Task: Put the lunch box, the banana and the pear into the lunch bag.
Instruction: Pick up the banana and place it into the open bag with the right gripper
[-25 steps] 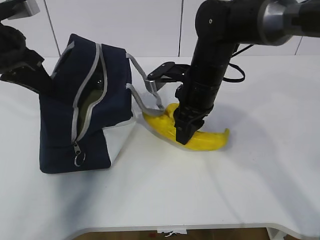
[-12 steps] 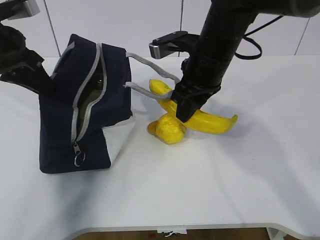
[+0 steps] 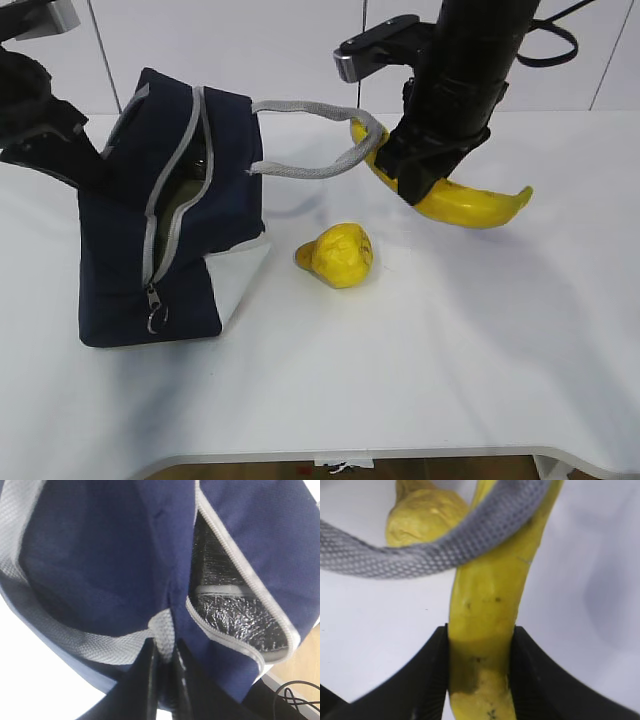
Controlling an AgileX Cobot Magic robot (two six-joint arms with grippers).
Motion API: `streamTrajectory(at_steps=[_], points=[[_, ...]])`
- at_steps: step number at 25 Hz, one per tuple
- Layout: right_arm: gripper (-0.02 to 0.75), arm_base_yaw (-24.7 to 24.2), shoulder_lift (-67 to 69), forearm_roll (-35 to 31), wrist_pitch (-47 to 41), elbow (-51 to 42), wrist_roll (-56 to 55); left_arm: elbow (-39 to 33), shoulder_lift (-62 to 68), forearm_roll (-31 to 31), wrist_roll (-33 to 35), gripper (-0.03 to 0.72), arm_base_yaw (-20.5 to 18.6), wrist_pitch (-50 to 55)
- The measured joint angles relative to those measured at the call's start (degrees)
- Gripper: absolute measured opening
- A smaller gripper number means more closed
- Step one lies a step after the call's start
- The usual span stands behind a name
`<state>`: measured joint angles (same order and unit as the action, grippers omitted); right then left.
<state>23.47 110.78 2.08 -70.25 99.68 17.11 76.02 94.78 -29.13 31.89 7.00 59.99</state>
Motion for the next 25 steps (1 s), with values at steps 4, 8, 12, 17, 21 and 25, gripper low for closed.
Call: streamTrajectory(at_steps=[4,8,12,17,21,25], points=[[0.268,0.0,-2.0,5.5,-0.1,0.0,-2.3,0.0,0.0,-0.1,0.0,0.012,0.0,0.1],[0.268,0.0,-3.6,12.4,-0.4,0.0,-6.1,0.0,0.0,-0.3,0.0,0.012,0.0,0.2],[0.268,0.0,-5.7,11.3,-0.7,0.0,-7.9,0.0,0.0,-0.5,0.0,0.012,0.0,0.2],[0.267,0.0,-6.7,1.5,-1.1,1.4,-8.1,0.0,0.0,-1.7,0.0,0.012,0.0,0.2],[0.267,0.0,-6.7,-10.4,-1.2,2.7,-8.3,0.0,0.0,-2.9,0.0,0.012,0.0,0.4],[0.267,0.0,-6.7,-24.1,2.3,2.8,-8.3,0.0,0.0,-3.1,0.0,0.012,0.0,0.6]])
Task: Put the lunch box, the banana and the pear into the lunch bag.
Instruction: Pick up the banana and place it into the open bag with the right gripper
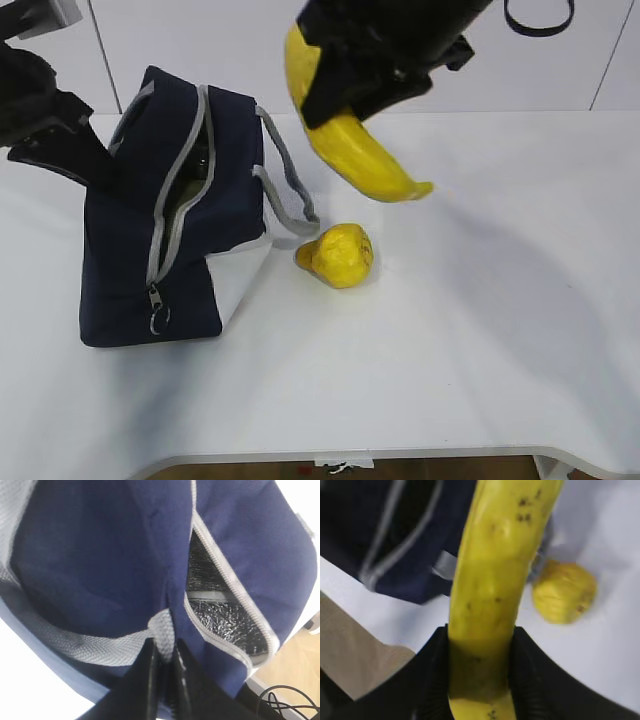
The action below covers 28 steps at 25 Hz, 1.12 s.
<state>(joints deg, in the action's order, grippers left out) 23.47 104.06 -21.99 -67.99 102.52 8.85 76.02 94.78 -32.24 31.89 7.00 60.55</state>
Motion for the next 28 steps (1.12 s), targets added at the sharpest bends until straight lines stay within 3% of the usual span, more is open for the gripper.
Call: streamTrajectory(at_steps=[8,13,21,28], points=[[0.267,0.0,1.5,-21.3,14.0,0.1,0.0,0.0,0.0,-0.4,0.0,0.012,0.0,1.7],[0.267,0.0,5.8,-33.1,16.0,0.1,0.7,0.0,0.0,-1.3,0.0,0.012,0.0,2.0],[0.266,0.1,11.1,-52.7,17.4,0.1,13.9,0.0,0.0,-3.0,0.0,0.012,0.0,1.6],[0.266,0.4,15.6,-61.3,18.6,0.1,21.1,0.0,0.0,-3.7,0.0,0.012,0.0,1.5]])
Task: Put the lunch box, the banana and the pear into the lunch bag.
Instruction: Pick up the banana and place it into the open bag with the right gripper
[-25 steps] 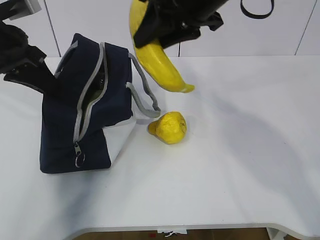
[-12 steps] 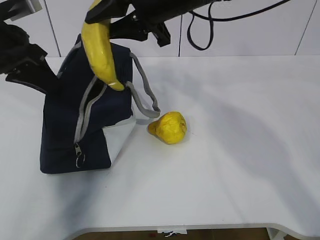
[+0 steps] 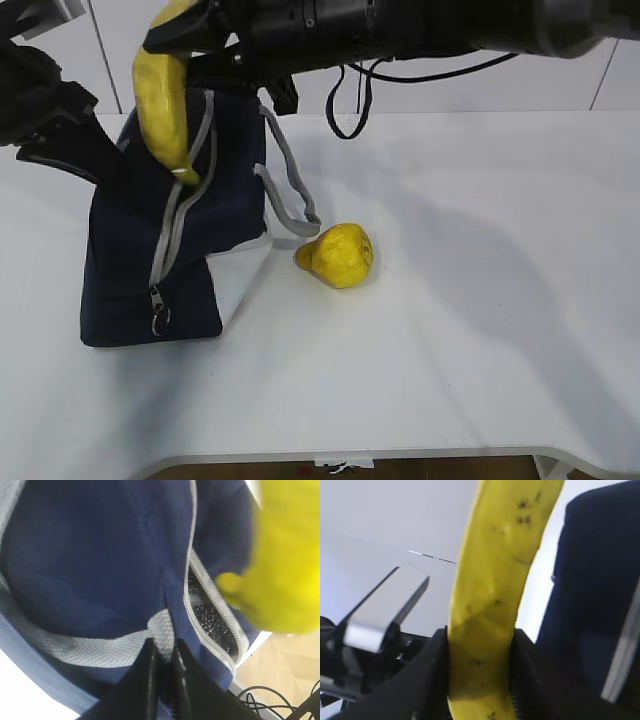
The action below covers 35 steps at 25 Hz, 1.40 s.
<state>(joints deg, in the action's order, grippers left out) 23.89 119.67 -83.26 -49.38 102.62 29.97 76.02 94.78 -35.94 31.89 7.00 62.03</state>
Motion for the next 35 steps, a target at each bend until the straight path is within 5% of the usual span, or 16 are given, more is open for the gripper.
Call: streamTrajectory(at_steps=[8,17,35], points=[[0.266,0.6,2.4,0.6,-0.5,0.0,4.6,0.0,0.0,-0.1,0.0,0.012,0.0,-1.0],[0.266,0.6,2.4,11.5,-0.3,0.0,5.8,0.0,-0.9,-0.1,-0.1,0.011,0.0,-2.9],[0.266,0.6,2.4,21.3,-1.0,0.0,5.8,0.0,-3.7,-2.3,-0.3,0.011,-0.1,-5.9]])
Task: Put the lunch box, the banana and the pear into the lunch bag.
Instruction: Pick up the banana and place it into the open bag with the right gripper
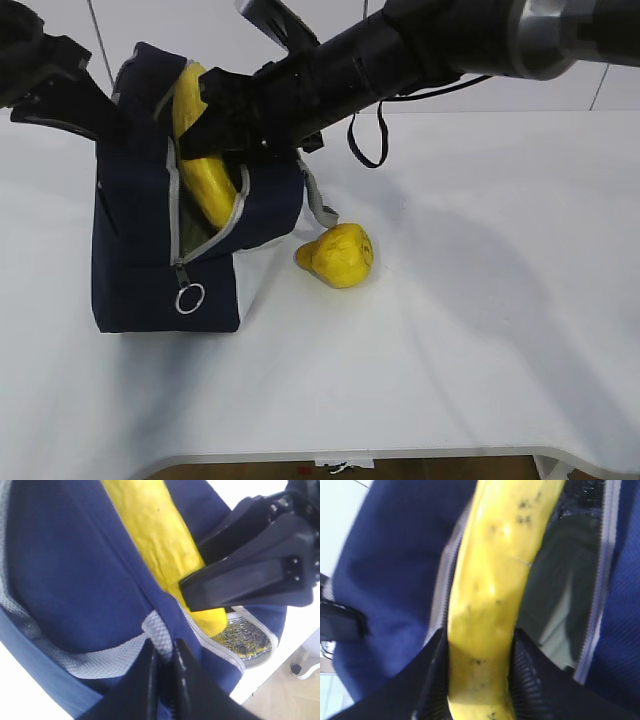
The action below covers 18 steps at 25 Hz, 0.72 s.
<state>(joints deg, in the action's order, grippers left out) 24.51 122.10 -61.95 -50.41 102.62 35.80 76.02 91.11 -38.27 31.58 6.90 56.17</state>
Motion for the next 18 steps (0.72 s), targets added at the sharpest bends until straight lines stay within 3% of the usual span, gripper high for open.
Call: streamTrajectory(at_steps=[18], points=[[0.302,0.0,0.0,4.2,1.3,0.0,-2.0,0.0,-0.1,-0.5,0.0,0.011,0.0,0.0]])
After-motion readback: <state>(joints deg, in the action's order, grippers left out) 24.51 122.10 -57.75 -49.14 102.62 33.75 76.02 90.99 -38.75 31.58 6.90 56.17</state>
